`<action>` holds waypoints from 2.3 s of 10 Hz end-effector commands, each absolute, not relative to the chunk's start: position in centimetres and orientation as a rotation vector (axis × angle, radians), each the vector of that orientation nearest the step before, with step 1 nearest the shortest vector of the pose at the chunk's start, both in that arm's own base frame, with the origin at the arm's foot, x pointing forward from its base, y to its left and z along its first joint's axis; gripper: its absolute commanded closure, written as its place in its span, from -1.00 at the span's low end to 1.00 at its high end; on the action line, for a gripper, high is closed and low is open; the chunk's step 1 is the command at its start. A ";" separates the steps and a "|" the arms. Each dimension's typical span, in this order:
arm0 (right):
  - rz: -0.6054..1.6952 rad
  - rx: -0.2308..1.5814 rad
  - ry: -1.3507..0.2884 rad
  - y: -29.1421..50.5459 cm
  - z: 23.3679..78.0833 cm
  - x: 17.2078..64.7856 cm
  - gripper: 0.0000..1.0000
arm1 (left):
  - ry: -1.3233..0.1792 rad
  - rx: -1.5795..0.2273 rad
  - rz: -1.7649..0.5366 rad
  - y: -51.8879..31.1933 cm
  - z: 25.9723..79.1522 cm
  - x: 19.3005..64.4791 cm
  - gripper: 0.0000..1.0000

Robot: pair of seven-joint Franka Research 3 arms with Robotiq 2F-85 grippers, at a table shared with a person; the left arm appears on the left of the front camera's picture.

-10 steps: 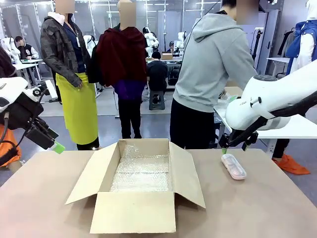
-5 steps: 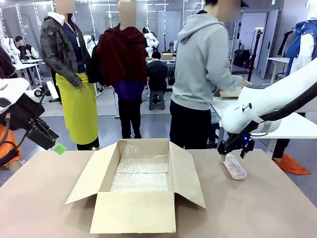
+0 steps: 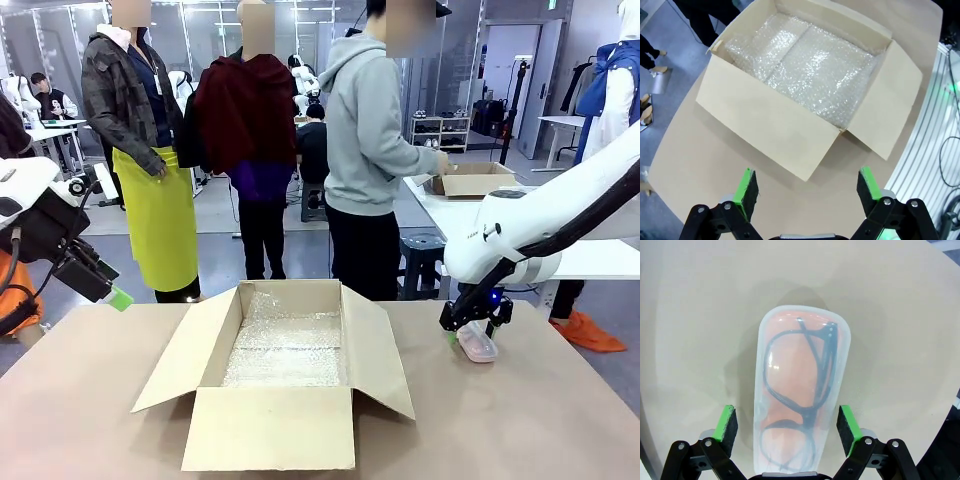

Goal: Pack the glasses set securely to prepare it for shipping.
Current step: Place the Glasses case inside the Package Box.

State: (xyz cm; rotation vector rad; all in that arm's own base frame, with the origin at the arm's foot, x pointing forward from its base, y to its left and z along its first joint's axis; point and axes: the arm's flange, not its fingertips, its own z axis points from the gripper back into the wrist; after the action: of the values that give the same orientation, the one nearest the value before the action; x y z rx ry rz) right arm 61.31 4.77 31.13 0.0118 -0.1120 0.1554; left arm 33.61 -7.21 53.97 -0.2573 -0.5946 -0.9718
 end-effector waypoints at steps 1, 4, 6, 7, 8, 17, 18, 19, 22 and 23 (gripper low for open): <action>0.165 0.001 -0.096 4.8 31.7 61.9 -0.90 | -0.599 -0.269 -0.966 -7.2 54.2 33.4 -1.00; 0.150 0.006 -0.089 4.8 31.4 62.1 -0.29 | -0.599 -0.269 -0.966 -7.2 54.2 33.4 -1.00; 0.140 0.008 -0.100 4.7 31.7 62.1 0.09 | -0.599 -0.269 -0.966 -7.2 54.2 33.4 -1.00; 0.136 0.005 -0.100 4.6 31.7 62.1 0.25 | -0.599 -0.269 -0.966 -7.2 54.2 33.4 -1.00; 0.134 0.005 -0.095 4.6 31.8 62.0 0.25 | -0.599 -0.269 -0.966 -7.2 54.2 33.4 -1.00; 0.552 0.004 -0.284 11.2 47.5 58.3 0.25 | -0.599 -0.269 -0.966 -7.2 54.2 33.4 -1.00; 0.718 -0.026 -0.313 14.2 49.4 57.5 0.25 | -0.599 -0.269 -0.966 -7.2 54.2 33.4 -1.00; 0.885 -0.048 -0.313 18.3 51.0 56.6 0.25 | -0.599 -0.269 -0.966 -7.2 54.2 33.4 -1.00; 1.072 -0.025 -0.263 27.5 51.6 56.6 0.25 | -0.599 -0.269 -0.966 -7.2 54.2 33.4 -1.00; 1.120 -0.055 -0.241 30.9 50.9 56.2 0.25 | -0.599 -0.269 -0.966 -7.2 54.2 33.4 -1.00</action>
State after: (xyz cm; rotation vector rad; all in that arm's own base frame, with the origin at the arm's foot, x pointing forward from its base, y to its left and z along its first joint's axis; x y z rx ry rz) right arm 54.40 29.84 51.56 -0.0283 -0.2724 1.0792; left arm 33.59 -7.21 54.04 -0.2545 -0.5959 -0.9713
